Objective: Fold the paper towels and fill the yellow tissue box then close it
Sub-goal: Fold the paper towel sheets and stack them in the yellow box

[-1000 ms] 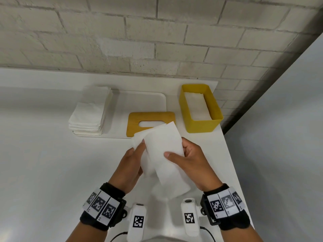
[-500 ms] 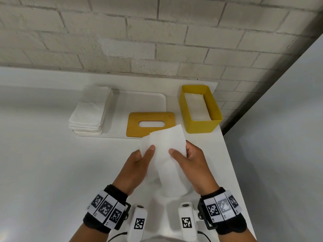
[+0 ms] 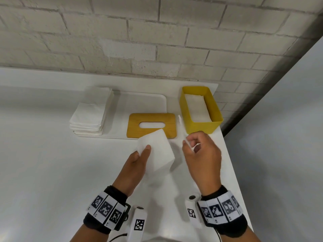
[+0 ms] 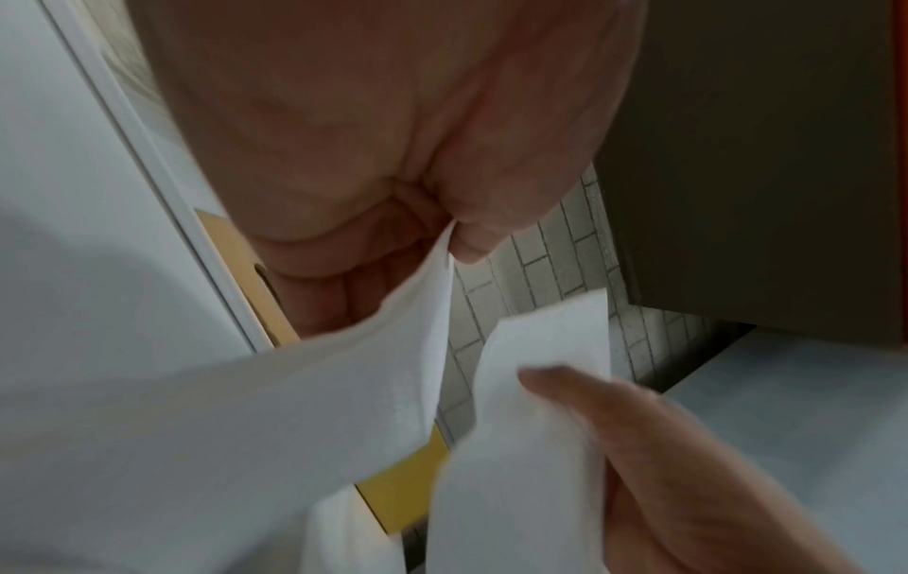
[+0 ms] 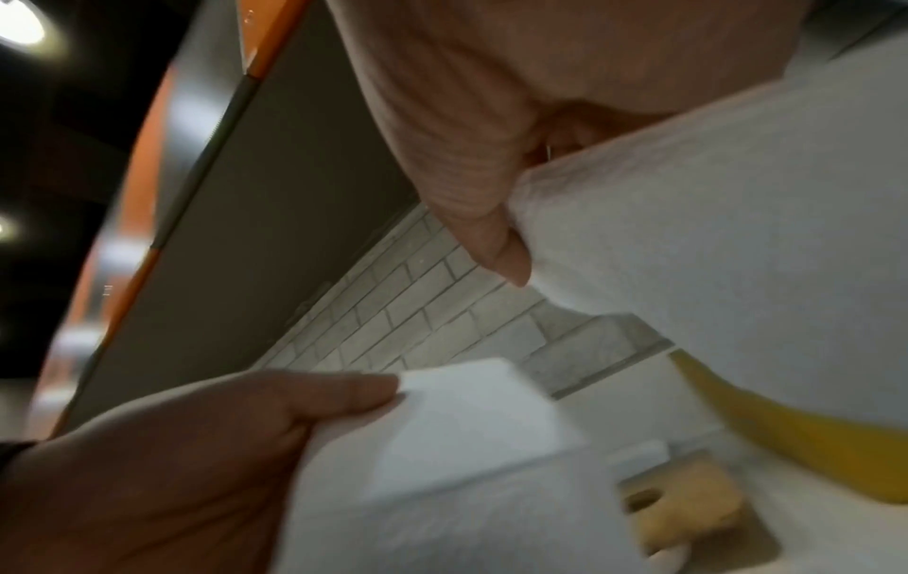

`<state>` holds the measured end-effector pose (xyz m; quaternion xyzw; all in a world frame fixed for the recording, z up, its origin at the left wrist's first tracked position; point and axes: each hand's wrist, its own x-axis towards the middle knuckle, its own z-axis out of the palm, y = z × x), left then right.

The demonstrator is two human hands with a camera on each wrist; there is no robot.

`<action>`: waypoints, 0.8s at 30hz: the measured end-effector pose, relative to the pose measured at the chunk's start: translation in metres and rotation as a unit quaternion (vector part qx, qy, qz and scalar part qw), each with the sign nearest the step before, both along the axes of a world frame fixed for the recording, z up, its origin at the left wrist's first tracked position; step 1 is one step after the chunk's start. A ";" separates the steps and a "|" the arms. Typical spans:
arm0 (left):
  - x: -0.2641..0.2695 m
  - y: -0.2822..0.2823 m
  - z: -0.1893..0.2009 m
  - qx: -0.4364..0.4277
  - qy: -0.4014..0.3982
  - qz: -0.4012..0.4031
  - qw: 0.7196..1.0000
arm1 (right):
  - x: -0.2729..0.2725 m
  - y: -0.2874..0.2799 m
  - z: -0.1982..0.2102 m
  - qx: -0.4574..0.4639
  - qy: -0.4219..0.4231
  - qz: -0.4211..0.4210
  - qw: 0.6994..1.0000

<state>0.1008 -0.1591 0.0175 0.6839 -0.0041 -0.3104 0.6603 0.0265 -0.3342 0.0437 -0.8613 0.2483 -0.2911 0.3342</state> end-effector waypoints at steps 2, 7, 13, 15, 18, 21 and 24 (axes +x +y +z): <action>-0.002 -0.005 0.002 -0.005 0.010 -0.027 1.000 | 0.000 0.018 -0.006 0.012 0.036 0.075 0.996; -0.005 -0.011 0.006 -0.027 0.008 -0.048 0.998 | -0.005 0.049 -0.011 0.118 0.100 0.203 0.967; -0.004 -0.007 0.004 -0.089 0.039 -0.028 0.995 | -0.006 0.037 -0.007 0.232 0.041 0.221 0.946; -0.005 -0.007 0.003 -0.104 0.052 -0.027 0.993 | -0.004 0.032 -0.008 0.224 0.026 0.183 0.957; -0.005 -0.007 0.001 -0.114 0.065 -0.020 0.991 | -0.004 0.029 -0.011 0.241 0.024 0.157 0.957; -0.003 -0.007 -0.002 -0.123 0.078 0.001 0.989 | -0.005 0.029 -0.014 0.325 -0.005 0.158 0.932; -0.002 -0.004 -0.002 -0.123 0.076 0.007 0.989 | -0.006 0.030 -0.015 0.382 -0.019 0.158 0.910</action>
